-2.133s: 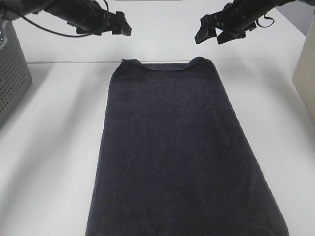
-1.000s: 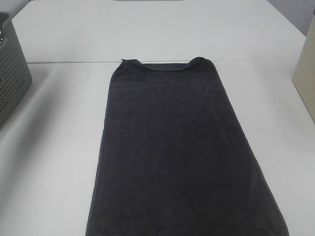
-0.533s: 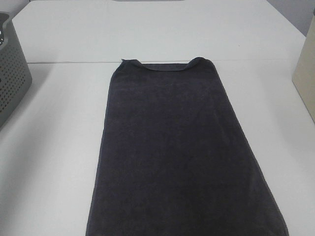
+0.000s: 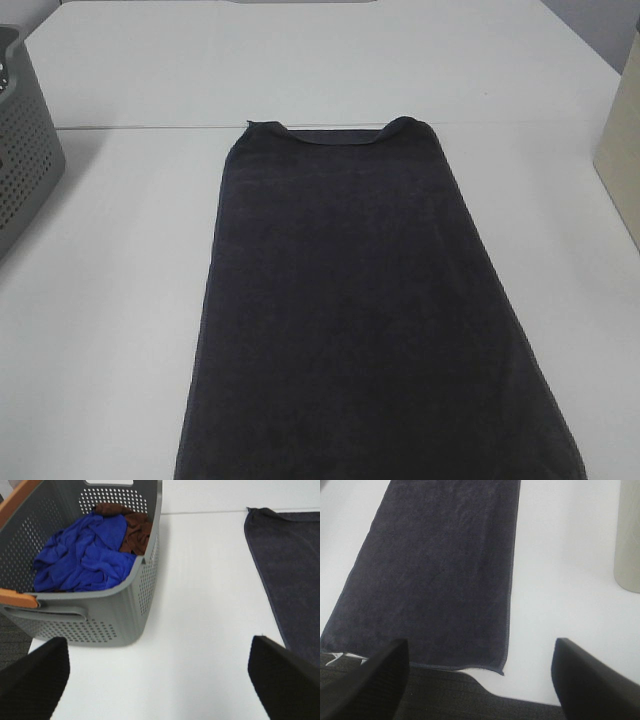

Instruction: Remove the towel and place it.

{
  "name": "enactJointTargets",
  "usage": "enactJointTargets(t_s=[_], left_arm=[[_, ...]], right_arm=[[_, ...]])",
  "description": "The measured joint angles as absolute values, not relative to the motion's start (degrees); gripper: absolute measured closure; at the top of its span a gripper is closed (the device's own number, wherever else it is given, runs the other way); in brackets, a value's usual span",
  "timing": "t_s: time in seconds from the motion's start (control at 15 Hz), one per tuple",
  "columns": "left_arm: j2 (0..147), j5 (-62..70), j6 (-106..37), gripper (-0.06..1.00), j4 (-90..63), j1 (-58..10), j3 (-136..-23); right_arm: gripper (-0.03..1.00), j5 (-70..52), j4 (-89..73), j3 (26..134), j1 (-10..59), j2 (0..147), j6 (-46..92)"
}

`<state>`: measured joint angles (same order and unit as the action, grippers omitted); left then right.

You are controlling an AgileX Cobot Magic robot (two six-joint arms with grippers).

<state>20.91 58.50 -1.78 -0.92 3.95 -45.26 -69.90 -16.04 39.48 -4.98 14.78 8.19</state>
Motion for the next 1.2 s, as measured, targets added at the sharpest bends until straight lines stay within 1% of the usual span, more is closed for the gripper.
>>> enactJointTargets(t_s=[0.27, 0.4, 0.47, 0.67, 0.8, 0.87, 0.93, 1.07, 1.2], left_arm=[[8.4, 65.0, -4.0, 0.04, -1.8, 4.0, -38.7], [1.1, 68.8, -5.2, 0.04, -1.8, 4.0, -37.2], [-0.2, 69.6, -5.4, 0.04, -1.9, 4.0, -37.1], [-0.3, 70.0, -7.0, 0.05, -3.5, 3.6, -32.5], [-0.3, 68.8, -7.2, 0.05, -4.4, 3.5, -32.1], [-0.3, 64.9, -7.3, 0.05, -4.9, 2.2, -30.9], [-0.3, 63.5, -7.3, 0.05, -4.9, 0.5, -30.0], [-0.3, 62.7, -6.5, 0.05, -4.5, -1.2, -29.8], [-0.3, 62.7, -5.7, 0.05, -4.1, -1.3, -29.8]], right_arm=[[0.21, -70.0, -15.8, 32.3, -5.0, 1.0, 8.2], [0.21, -70.0, -15.0, 31.3, -5.0, -0.3, 8.9], [0.21, -70.0, -14.8, 30.3, -5.0, -0.3, 10.0], [0.21, -70.0, -14.4, 28.6, -5.0, -0.3, 11.2], [0.21, -69.3, -14.4, 28.1, -5.0, -0.3, 11.3], [0.21, -67.6, -14.0, 27.7, -5.0, -0.3, 11.3], [0.21, -66.7, -14.0, 27.3, -5.0, -0.3, 11.3], [0.21, -64.2, -13.6, 26.2, -5.0, -0.3, 11.4], [0.21, -64.0, -13.5, 26.0, -5.0, -0.3, 11.4]])
